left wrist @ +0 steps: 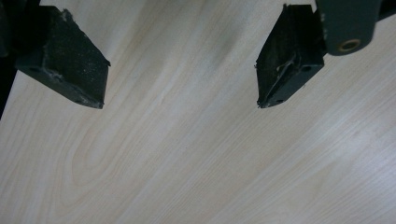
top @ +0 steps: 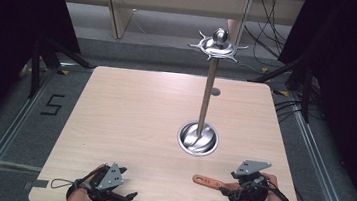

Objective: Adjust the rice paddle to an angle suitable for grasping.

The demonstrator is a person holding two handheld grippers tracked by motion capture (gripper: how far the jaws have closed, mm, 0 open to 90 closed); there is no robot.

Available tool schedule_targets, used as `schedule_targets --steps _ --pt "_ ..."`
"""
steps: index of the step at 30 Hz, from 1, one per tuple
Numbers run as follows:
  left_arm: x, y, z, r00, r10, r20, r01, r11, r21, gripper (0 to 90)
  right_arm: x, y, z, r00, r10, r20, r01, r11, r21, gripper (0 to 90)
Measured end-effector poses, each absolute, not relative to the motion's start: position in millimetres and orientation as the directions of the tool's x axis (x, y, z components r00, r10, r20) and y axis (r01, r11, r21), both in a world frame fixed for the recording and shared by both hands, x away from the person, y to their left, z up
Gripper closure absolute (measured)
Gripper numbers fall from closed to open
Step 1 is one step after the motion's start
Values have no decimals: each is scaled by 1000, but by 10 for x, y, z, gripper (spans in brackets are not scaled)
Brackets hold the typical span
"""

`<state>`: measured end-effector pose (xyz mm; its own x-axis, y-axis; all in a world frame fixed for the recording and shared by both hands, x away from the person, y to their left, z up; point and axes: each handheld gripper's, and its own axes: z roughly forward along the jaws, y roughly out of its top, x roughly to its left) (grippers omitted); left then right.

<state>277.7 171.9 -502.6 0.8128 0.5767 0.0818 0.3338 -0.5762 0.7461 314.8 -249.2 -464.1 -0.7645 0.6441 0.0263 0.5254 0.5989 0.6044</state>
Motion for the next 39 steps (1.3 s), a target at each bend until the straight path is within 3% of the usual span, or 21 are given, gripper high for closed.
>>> schedule_targets --steps 8,10,11,25,27,35,39 --pt "2784 1723 -5024 815 574 76 334 -573 749 163 3252 -2292 -4663 -789 614 27 543 676 498 377" --pt "2782 1722 -5025 816 573 76 334 -574 748 163 3265 -2273 -4688 -791 612 6 529 679 509 384" --pt "2778 1722 -5023 820 568 71 333 -574 748 163 3276 -2237 -4679 -798 602 0 533 706 466 389" --pt "2782 1725 -5019 819 569 71 334 -574 748 163 3432 -2047 -4760 -880 473 -39 422 817 392 517" --pt "2779 1724 -5022 820 567 72 332 -575 748 163 3426 -2026 -4766 -867 498 -25 454 808 375 530" --pt "2779 1721 -5024 821 567 71 332 -574 748 163 3477 -1992 -4783 -897 440 -38 403 851 336 570" --pt "2773 1722 -5019 818 571 78 328 -572 752 163 3491 -1970 -4798 -889 458 -22 429 847 315 590"
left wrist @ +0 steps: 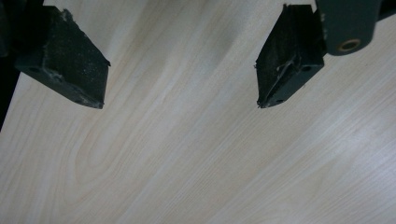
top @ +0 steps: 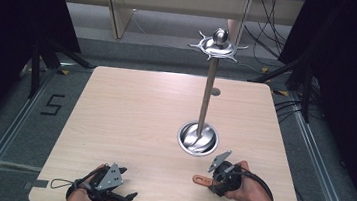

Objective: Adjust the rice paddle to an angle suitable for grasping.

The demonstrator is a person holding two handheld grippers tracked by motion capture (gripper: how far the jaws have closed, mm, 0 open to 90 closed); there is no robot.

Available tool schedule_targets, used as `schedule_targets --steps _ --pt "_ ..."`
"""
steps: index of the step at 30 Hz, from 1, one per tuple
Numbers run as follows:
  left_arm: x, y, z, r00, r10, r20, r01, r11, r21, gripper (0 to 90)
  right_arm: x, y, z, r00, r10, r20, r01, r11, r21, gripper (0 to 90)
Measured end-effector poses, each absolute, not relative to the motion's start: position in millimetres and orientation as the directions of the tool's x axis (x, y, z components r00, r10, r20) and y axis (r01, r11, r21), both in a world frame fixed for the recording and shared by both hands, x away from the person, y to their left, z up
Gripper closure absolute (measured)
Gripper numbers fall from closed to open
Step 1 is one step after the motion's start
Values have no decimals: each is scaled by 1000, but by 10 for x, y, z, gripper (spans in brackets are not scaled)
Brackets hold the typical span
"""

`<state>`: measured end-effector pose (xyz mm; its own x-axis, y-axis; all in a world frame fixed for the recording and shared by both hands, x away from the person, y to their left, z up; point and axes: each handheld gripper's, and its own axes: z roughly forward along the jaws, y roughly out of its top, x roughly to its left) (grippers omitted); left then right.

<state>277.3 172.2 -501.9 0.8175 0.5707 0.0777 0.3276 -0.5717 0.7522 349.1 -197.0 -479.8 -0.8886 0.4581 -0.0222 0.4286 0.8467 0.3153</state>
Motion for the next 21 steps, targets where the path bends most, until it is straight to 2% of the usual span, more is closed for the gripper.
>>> schedule_targets --steps 5,7,8,17,21 --pt "2778 1720 -5024 822 566 70 332 -575 748 163 3512 -1921 -4804 -894 446 -34 418 861 290 607" --pt "2778 1722 -5023 821 567 69 333 -572 750 163 3502 -1898 -4786 -884 467 -28 444 857 262 644" --pt "2782 1724 -5019 820 568 70 333 -574 748 163 3515 -1893 -4784 -895 444 -42 421 873 247 660" --pt "2778 1720 -5025 821 567 67 334 -572 749 163 3523 -1847 -4761 -889 457 -37 441 874 206 661" --pt "2781 1724 -5019 821 567 68 334 -573 748 163 3524 -1823 -4767 -904 425 -53 406 890 211 662"
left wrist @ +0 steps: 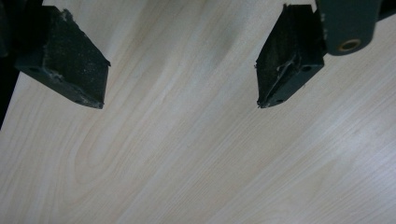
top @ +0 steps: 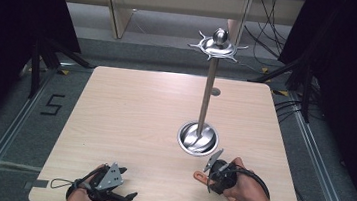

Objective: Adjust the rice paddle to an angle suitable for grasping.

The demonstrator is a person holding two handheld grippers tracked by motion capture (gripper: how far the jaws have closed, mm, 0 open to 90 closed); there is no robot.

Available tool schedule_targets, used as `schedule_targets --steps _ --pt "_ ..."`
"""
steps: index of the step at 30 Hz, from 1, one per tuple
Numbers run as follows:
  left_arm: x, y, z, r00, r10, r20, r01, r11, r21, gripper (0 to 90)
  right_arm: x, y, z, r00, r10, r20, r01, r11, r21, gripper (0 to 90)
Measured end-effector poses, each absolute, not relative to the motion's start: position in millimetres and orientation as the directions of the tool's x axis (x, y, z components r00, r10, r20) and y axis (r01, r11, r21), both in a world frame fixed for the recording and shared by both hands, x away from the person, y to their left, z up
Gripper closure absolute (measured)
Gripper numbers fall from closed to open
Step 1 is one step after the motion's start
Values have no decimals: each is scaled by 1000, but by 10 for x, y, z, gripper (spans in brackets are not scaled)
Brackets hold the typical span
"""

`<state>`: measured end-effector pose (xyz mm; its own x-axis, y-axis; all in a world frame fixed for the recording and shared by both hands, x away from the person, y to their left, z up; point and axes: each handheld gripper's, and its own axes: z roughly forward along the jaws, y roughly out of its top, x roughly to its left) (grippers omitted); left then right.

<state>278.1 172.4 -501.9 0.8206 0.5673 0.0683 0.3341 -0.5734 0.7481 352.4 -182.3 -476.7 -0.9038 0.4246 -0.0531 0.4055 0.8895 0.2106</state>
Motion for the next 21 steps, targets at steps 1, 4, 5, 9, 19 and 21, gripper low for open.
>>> schedule_targets --steps 1,4,5,9,19,21 --pt "2774 1725 -5014 818 571 75 333 -575 748 163 3520 -1820 -4770 -901 428 -68 406 889 211 661" --pt "2776 1726 -5016 815 574 79 330 -572 751 163 3502 -1823 -4744 -896 435 -86 412 888 205 662" --pt "2776 1726 -5016 815 574 79 330 -572 751 163 3495 -1823 -4732 -892 443 -93 416 884 215 662" --pt "2779 1730 -5018 815 573 86 327 -577 749 163 3483 -1858 -4672 -893 435 -112 393 877 276 662" --pt "2769 1730 -5010 818 570 75 329 -572 752 163 3336 -2115 -4425 -833 521 -187 403 803 440 662" --pt "2772 1736 -4999 815 574 77 330 -570 753 163 3324 -2172 -4361 -816 556 -158 434 770 468 662"
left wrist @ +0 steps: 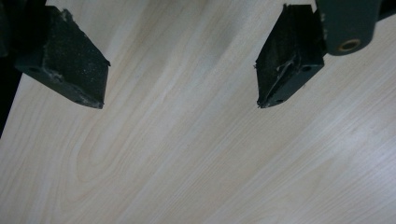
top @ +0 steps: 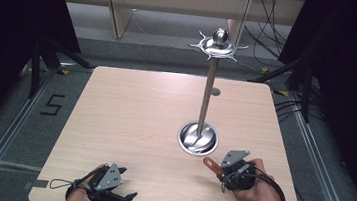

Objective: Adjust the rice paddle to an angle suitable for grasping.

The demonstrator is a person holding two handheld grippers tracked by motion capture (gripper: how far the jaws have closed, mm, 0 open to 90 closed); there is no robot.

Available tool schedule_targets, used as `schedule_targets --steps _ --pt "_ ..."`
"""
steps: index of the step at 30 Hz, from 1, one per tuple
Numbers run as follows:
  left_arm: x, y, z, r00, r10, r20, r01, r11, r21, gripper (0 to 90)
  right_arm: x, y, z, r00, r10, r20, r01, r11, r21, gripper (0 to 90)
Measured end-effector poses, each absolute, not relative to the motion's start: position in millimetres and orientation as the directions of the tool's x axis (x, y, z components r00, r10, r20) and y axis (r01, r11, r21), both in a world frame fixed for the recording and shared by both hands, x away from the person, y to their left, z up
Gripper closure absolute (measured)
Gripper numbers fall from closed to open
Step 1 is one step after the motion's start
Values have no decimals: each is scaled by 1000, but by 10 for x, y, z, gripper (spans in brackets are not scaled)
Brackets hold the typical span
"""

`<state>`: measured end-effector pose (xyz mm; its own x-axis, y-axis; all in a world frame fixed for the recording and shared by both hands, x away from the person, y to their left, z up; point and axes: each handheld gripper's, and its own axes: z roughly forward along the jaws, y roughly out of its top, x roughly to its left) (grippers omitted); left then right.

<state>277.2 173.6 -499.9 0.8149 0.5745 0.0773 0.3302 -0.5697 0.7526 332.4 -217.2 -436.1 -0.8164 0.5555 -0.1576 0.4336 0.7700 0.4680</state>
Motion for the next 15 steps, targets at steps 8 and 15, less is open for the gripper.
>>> schedule_targets --steps 8,15 --pt "2771 1733 -5004 818 572 67 332 -564 756 163 3262 -2381 -4174 -760 629 -165 426 674 604 663" --pt "2770 1734 -5009 815 574 74 329 -565 756 162 3251 -2495 -4075 -726 665 -177 413 627 661 662"
